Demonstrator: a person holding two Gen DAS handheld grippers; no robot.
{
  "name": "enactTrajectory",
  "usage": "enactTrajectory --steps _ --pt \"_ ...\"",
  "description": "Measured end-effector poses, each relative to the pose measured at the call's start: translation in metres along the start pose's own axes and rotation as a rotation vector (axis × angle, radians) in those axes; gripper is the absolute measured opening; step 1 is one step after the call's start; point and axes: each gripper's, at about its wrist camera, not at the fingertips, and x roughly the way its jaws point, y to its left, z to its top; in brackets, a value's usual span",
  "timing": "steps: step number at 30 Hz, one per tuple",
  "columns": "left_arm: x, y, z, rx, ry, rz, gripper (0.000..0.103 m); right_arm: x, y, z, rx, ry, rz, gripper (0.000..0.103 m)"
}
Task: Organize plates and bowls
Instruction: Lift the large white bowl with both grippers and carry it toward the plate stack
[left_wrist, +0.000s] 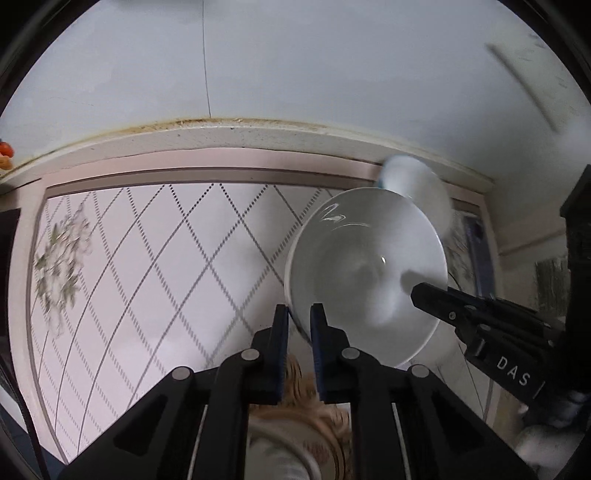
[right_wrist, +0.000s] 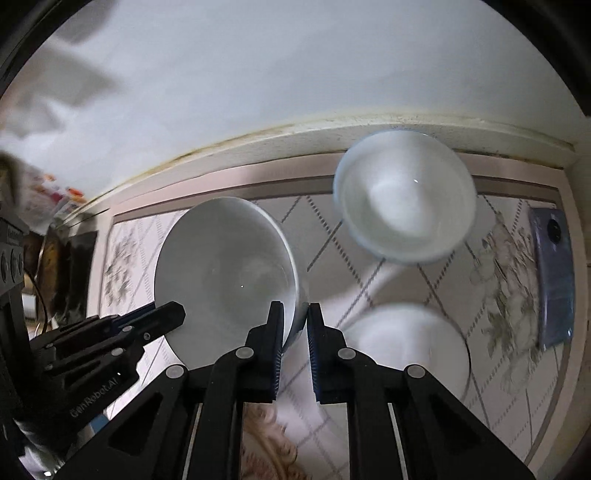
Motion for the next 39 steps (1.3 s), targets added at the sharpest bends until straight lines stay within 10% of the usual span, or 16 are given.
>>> enactTrajectory --steps 19,39 --pt "0.022 -0.067 -0.145 0.174 0.136 -0.05 0.011 -0.066 -0.051 -0.206 0.115 0.03 0.0 0.014" --pt "0.071 -0.09 -0.165 0.234 0.207 -0.006 0.011 -0.038 -0.099 -0.245 0.21 0.061 -0.017 0.014"
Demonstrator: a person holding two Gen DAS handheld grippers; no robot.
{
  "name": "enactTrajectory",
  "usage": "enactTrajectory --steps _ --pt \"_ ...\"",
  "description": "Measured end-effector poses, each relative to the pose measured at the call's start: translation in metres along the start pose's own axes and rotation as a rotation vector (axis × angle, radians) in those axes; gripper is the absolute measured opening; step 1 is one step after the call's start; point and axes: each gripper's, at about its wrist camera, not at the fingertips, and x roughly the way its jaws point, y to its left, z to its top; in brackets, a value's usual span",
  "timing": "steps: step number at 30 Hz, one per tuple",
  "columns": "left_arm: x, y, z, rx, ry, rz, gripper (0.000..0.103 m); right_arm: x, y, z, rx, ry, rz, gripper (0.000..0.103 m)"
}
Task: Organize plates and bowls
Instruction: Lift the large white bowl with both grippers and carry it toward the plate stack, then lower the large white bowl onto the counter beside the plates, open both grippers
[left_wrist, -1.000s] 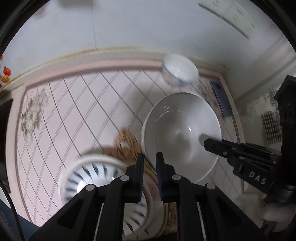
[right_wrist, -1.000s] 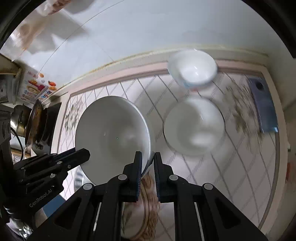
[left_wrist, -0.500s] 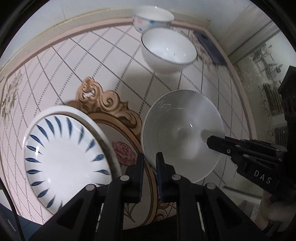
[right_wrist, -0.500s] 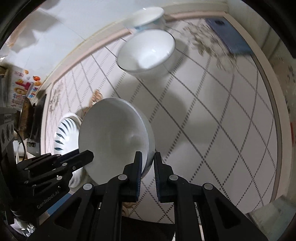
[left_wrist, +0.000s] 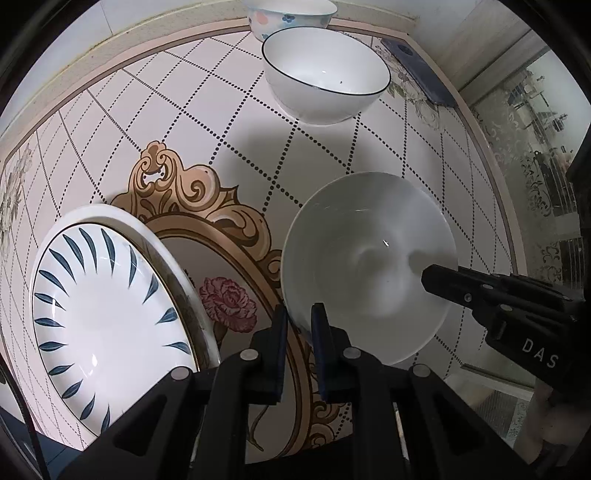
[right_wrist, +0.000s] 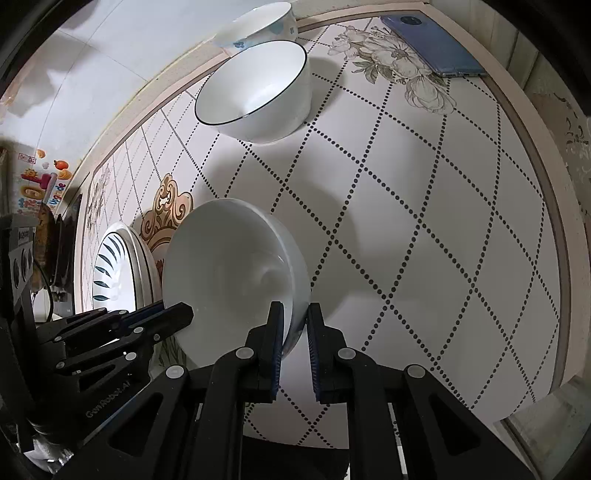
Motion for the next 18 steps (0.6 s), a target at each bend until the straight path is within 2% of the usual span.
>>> enactTrajectory --steps 7,10,12,13,15,16,17,18 --pt "0.002 -0.001 0.003 0.001 0.023 -0.001 0.011 0.003 -0.001 -0.001 0.013 0.011 0.01 0.014" --pt "-0.018 0.006 0.002 -0.014 0.012 -0.013 0.011 0.006 -0.005 0.001 0.045 0.07 0.038 0.016" --pt "-0.04 0.012 0.006 -0.029 -0.026 -0.026 0.012 0.001 -0.007 0.002 0.055 0.088 0.031 0.016" --pt "-0.053 0.017 0.01 -0.043 -0.054 -0.027 0.015 -0.007 -0.008 0.003 0.056 0.076 0.039 0.016" --pt "-0.077 0.026 0.027 -0.082 -0.115 -0.046 0.037 -0.024 -0.013 0.009 0.069 0.059 0.053 0.021" --pt "-0.084 0.031 0.036 -0.098 -0.138 -0.058 0.042 -0.037 -0.016 0.017 0.084 0.046 0.065 0.03" --pt "-0.088 0.034 0.045 -0.113 -0.158 -0.064 0.051 -0.043 -0.018 0.022 0.093 0.033 0.081 0.034" --pt "-0.09 0.038 0.058 -0.131 -0.178 -0.062 0.056 -0.055 -0.022 0.033 0.109 0.001 0.126 0.043"
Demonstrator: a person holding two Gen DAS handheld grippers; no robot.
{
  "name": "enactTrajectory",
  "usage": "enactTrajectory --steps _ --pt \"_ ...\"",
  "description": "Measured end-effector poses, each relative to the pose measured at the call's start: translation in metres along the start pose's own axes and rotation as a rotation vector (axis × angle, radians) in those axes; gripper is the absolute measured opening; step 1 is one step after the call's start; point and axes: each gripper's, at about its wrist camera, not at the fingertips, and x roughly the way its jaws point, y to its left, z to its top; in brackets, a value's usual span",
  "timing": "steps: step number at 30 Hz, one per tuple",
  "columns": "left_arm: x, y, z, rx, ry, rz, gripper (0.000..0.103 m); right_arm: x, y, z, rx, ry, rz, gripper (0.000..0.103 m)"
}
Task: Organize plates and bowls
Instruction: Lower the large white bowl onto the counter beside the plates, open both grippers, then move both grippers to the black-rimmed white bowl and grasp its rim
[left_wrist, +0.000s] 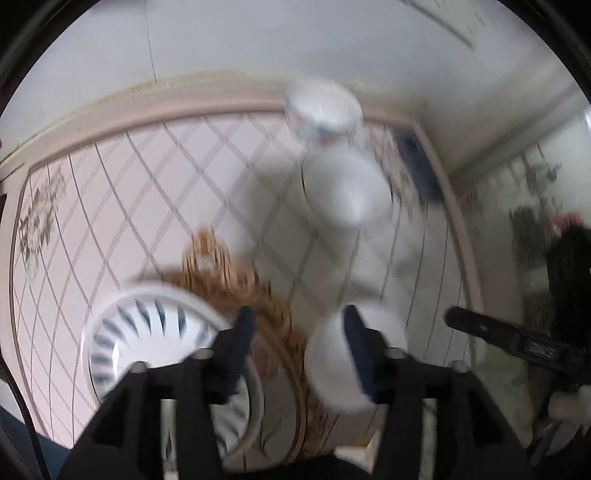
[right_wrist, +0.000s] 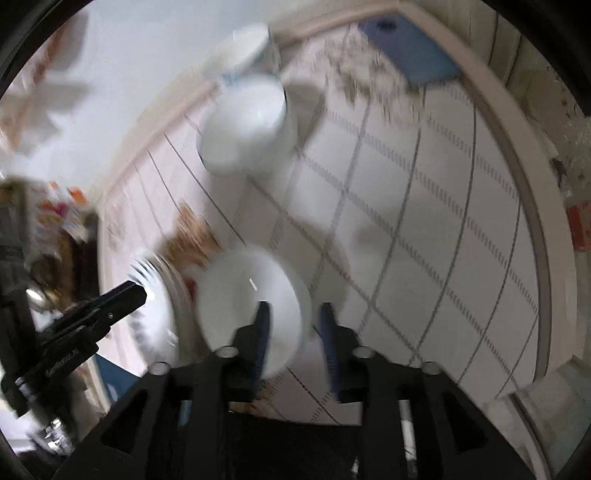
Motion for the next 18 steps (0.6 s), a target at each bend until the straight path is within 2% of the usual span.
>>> enactTrajectory --steps 1,3,6,8,11,16,17,18 --pt "0.003 0.002 0.016 -0.022 -0.017 0.002 0.056 -0.008 -0.001 0.011 0.013 -0.029 0.041 0.051" --pt "0.016 0.007 0.041 -0.053 -0.011 -0.024 0.056 -0.017 -0.005 0.034 0.031 -0.082 0.079 0.052" --pt "0.045 0.013 0.07 -0.107 0.034 -0.068 0.056 -0.013 -0.005 0.068 0.035 -0.132 0.083 0.052" --pt "0.064 0.014 0.082 -0.134 0.07 -0.098 0.056 0.001 -0.008 0.091 0.062 -0.125 0.117 0.052" --pt "0.09 0.013 0.092 -0.144 0.122 -0.096 0.056 0.027 -0.012 0.115 0.101 -0.094 0.159 0.052" --pt "0.124 0.008 0.097 -0.138 0.182 -0.071 0.051 0.065 -0.016 0.139 0.128 -0.053 0.155 0.052" --pt "0.129 0.006 0.097 -0.129 0.182 -0.069 0.04 0.07 -0.017 0.142 0.132 -0.047 0.155 0.052" --pt "0.133 0.004 0.099 -0.117 0.188 -0.066 0.023 0.075 -0.018 0.145 0.13 -0.041 0.155 0.051"
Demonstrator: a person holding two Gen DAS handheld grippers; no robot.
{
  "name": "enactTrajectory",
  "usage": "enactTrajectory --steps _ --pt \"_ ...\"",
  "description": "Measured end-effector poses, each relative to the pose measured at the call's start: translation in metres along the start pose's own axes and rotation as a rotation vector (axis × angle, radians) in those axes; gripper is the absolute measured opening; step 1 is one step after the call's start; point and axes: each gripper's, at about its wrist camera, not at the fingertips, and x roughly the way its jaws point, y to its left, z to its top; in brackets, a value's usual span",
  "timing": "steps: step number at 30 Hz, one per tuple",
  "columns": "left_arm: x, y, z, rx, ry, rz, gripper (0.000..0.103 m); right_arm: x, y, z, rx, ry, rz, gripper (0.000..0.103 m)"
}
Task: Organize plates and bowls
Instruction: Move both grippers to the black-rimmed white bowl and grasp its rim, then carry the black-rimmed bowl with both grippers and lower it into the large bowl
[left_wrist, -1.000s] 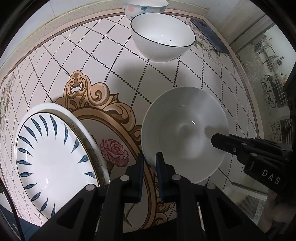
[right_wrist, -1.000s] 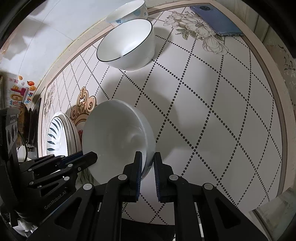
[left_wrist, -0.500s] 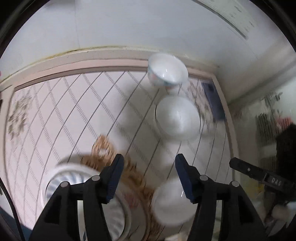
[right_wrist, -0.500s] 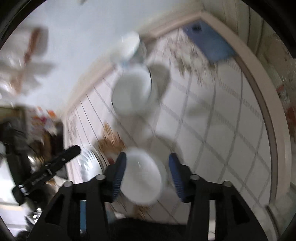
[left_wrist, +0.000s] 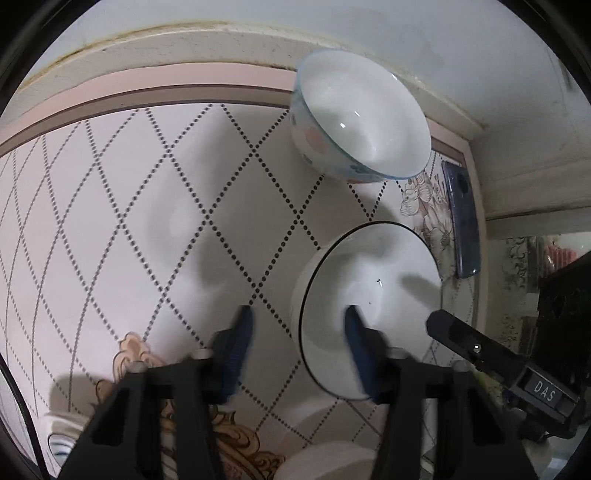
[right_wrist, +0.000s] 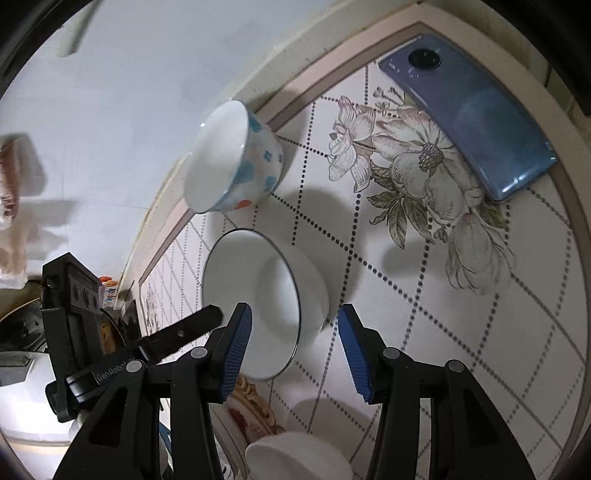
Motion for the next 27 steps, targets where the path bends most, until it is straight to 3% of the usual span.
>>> enactTrajectory --steps 2,3,4,12,17,27 --pt "0.007 -0.004 -0.001 0.026 0.008 0.019 0.012 0.01 0.001 0.003 -0.019 0.006 -0.015 0.041" --pt "0.007 -0.005 -0.001 0.037 0.003 0.033 0.008 0.012 0.002 0.002 -0.03 0.006 -0.022 0.023" --pt "0.008 -0.007 -0.003 0.053 -0.006 0.051 0.007 0.017 0.004 0.002 -0.047 0.005 -0.054 0.014" --pt "-0.003 -0.022 -0.011 0.105 -0.05 0.099 0.007 0.021 0.021 -0.01 -0.146 -0.031 -0.146 0.013" --pt "-0.027 -0.028 -0.021 0.138 -0.076 0.106 0.007 0.011 0.024 -0.019 -0.147 -0.039 -0.129 0.012" --pt "-0.095 -0.041 -0.07 0.197 -0.137 0.092 0.007 -0.052 0.056 -0.064 -0.209 -0.089 -0.109 0.013"
